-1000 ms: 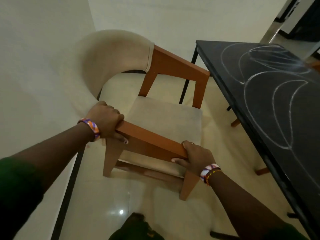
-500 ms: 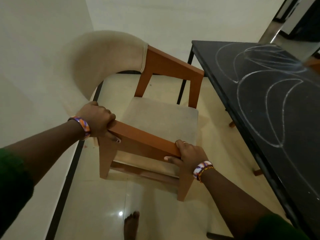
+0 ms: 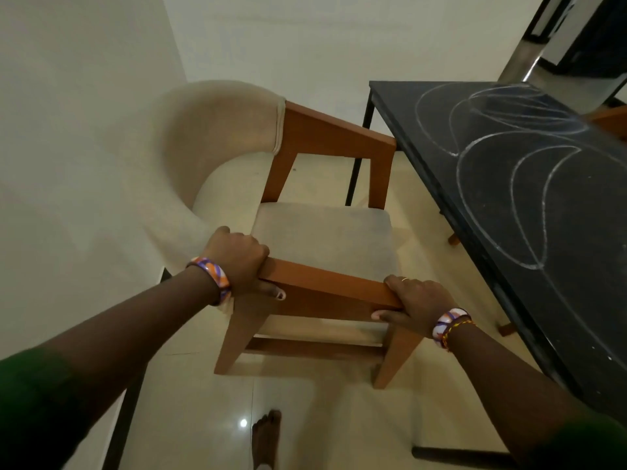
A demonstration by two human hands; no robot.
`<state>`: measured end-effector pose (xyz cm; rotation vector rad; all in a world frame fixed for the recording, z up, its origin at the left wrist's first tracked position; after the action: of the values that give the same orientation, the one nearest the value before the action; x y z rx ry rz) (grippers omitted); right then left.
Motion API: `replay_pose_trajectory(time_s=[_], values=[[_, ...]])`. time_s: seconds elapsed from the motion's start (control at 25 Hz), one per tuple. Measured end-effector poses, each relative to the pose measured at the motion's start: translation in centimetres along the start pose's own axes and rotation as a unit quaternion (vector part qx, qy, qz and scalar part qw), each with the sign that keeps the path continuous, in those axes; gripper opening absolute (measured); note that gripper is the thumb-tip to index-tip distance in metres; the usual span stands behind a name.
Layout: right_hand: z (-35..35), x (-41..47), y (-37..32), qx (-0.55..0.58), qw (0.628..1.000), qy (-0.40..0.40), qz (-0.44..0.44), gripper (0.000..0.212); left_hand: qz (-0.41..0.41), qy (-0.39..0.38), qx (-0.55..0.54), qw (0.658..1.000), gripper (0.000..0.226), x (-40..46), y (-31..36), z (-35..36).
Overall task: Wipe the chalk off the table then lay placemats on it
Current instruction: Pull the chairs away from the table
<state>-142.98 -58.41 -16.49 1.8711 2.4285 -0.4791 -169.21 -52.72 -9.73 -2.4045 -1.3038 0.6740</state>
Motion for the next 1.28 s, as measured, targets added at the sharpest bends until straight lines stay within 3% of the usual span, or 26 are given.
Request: replay_pose_trajectory(time_s=[0.08, 0.16, 0.28, 0.36, 0.48, 0.6, 0.72, 0.96, 1.28], values=[[-0.1, -0.2, -1.2, 0.041, 0.999, 0.006, 0.02, 0.068, -0.02, 0.056, -0.043, 0.997, 0.075, -0.7, -1.7, -0.1], [-0.5, 0.4, -4.5, 0.06, 0.997, 0.044, -0.019, 0.065, -0.073, 0.129, -0.061, 0.987, 0.088, -1.9, -5.1, 0.1], [-1.1, 3.2, -11.7, 0.085, 0.989, 0.08, -0.091, 0.073, -0.216, 0.162, -0.138, 0.953, 0.056, -3.7, -12.1, 2.1], [-1.8, 5.7, -16.9, 0.11, 0.982, 0.061, -0.14, 0.08, -0.299, 0.158, -0.263, 0.904, 0.04, -4.1, -15.9, 4.0], [-3.6, 9.3, -23.1, 0.199, 0.964, 0.014, -0.176, 0.096, -0.336, 0.126, -0.441, 0.822, 0.07, -1.8, -19.4, 6.1], [-5.0, 13.4, -28.2, 0.245, 0.958, -0.013, -0.145, 0.112, -0.388, 0.07, -0.528, 0.752, 0.089, 1.2, -22.3, 6.8], [-5.1, 16.3, -29.7, 0.302, 0.95, -0.017, -0.08, 0.119, -0.438, 0.064, -0.548, 0.709, 0.073, 2.6, -23.5, 6.4], [-5.5, 16.9, -28.5, 0.313, 0.948, 0.006, -0.053, 0.087, -0.435, 0.057, -0.541, 0.718, 0.07, 2.7, -23.9, 6.4], [-4.9, 14.8, -29.4, 0.324, 0.943, -0.014, -0.077, 0.08, -0.432, 0.03, -0.517, 0.739, 0.045, -0.7, -22.9, 6.2]])
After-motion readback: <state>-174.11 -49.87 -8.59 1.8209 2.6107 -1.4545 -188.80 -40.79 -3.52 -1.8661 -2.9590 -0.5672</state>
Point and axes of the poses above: each hand's wrist, its own x-axis towards the middle knuckle, its own z-axis out of the palm, y = z × x, the point moved 6 cm from there along x, towards the middle knuckle, and after that the axes turned 11 degrees about x, right-handed, at the moved point
